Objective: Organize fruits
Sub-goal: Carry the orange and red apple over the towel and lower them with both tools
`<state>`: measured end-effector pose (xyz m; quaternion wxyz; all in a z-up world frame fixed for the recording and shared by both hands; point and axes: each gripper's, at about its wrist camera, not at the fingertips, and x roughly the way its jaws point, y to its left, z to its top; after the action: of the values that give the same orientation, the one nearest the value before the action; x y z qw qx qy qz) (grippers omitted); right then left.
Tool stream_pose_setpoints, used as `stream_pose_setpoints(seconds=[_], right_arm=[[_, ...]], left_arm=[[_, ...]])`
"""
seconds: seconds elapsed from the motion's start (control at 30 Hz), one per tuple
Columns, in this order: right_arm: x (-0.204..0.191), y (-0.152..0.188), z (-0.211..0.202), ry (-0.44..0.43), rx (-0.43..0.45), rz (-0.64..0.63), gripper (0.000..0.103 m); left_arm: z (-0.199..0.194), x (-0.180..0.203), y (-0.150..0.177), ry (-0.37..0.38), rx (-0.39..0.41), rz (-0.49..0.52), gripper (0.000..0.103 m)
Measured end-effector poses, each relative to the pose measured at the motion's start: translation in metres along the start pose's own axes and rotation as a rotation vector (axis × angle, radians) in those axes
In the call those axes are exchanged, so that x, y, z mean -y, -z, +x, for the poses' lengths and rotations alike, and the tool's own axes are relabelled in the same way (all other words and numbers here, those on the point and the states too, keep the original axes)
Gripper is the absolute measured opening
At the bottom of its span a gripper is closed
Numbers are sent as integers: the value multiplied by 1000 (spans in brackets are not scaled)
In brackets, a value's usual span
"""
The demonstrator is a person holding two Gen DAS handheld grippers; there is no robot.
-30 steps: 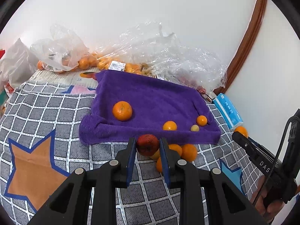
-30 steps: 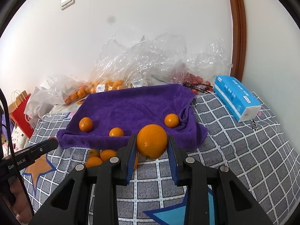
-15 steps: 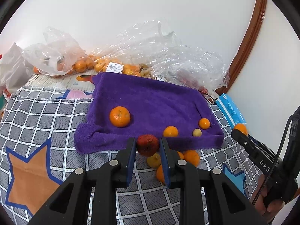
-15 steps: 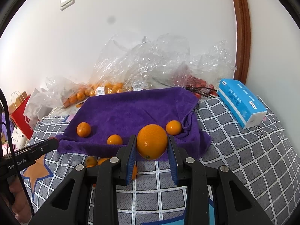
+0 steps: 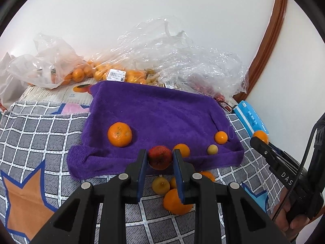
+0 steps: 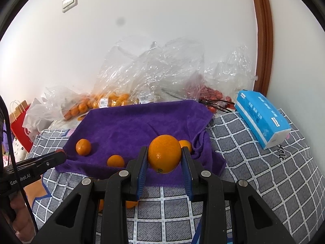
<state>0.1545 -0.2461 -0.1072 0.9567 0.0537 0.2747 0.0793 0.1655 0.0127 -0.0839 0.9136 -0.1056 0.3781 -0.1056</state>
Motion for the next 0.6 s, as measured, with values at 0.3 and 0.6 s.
stream_pose_setpoints(seconds=[0.3, 0.6], right_arm=[[6, -5, 11, 11, -2, -7, 32], [12, -16, 19, 30, 3, -18, 32]], left_arm=[[10, -4, -7, -8, 0, -5, 23], [15, -15, -22, -24, 11, -23, 23]])
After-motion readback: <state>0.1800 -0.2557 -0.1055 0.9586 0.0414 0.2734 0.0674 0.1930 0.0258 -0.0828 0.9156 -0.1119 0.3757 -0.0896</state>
